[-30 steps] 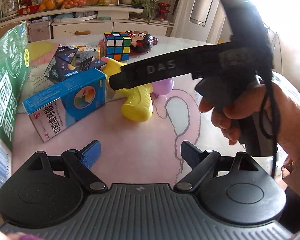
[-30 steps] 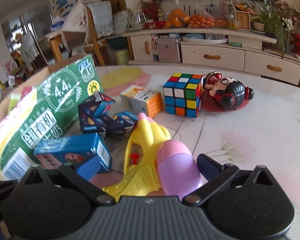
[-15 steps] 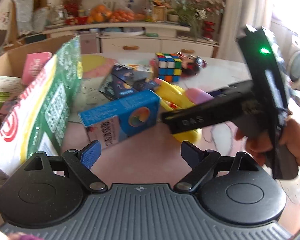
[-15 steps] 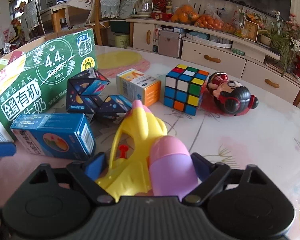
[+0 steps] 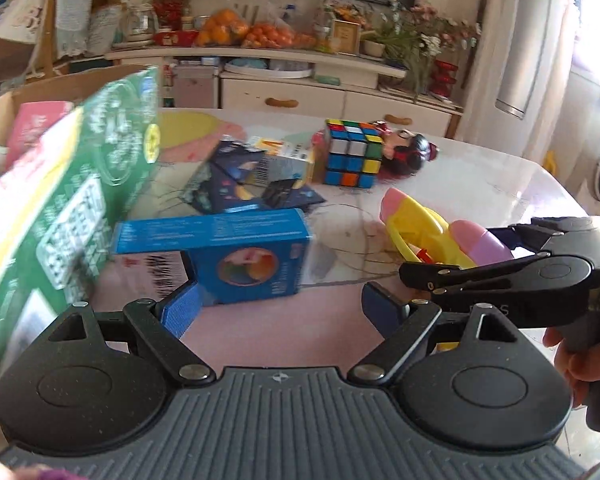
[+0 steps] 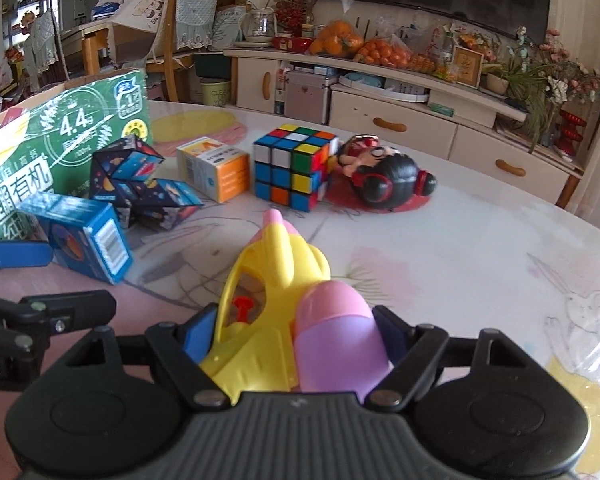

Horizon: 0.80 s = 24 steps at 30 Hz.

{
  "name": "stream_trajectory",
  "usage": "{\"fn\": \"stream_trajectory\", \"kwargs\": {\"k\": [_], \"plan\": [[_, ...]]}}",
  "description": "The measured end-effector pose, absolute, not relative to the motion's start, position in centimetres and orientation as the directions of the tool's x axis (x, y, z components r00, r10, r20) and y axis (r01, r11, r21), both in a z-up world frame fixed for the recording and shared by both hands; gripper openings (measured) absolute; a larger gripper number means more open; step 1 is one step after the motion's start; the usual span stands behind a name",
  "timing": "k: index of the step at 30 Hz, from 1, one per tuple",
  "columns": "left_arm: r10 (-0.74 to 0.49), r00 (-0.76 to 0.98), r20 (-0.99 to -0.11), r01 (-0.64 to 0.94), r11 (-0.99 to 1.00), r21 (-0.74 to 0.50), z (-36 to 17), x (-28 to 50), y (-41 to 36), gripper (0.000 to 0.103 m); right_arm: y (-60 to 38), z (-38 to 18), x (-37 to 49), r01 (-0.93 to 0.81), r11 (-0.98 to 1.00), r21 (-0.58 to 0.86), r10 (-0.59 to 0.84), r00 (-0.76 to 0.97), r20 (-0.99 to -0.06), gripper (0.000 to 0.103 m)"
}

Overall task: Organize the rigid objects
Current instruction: 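Roll the right tool and grasp the yellow toy gun with pink tank, then grasp and lift the blue box with the left tool while the right tool lifts the yellow gun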

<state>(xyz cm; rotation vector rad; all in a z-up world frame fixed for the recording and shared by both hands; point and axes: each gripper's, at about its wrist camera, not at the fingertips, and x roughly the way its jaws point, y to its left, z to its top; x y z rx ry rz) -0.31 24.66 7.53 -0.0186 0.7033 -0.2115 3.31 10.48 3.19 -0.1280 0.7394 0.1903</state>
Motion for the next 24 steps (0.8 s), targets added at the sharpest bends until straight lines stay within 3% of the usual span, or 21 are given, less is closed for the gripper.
{"fn": "stream_trajectory", "kwargs": {"k": [5, 10, 16, 24], "plan": [[-0.220, 0.758, -0.615, 0.236, 0.970, -0.056, 7.6, 0.0, 22.5, 0.103, 8.4, 3.3, 2.6, -0.168, 0.984, -0.065, 0.082, 0.738, -0.670, 0.080], [-0.096, 0.784, -0.613, 0.039, 0.994, -0.106, 7.4, 0.8, 22.9, 0.103, 7.8, 3.2, 2.1, -0.170, 0.983, -0.065, 0.084, 0.741, -0.666, 0.080], [-0.041, 0.788, -0.614, -0.131, 0.964, -0.233, 7.9, 1.7, 23.4, 0.103, 7.7, 3.2, 2.1, -0.180, 0.981, -0.065, 0.092, 0.743, -0.663, 0.080], [0.055, 0.774, -0.631, -0.284, 0.921, -0.268, 7.6, 3.4, 24.6, 0.103, 7.4, 3.1, 2.1, -0.192, 0.980, -0.050, 0.111, 0.740, -0.663, 0.081]]}}
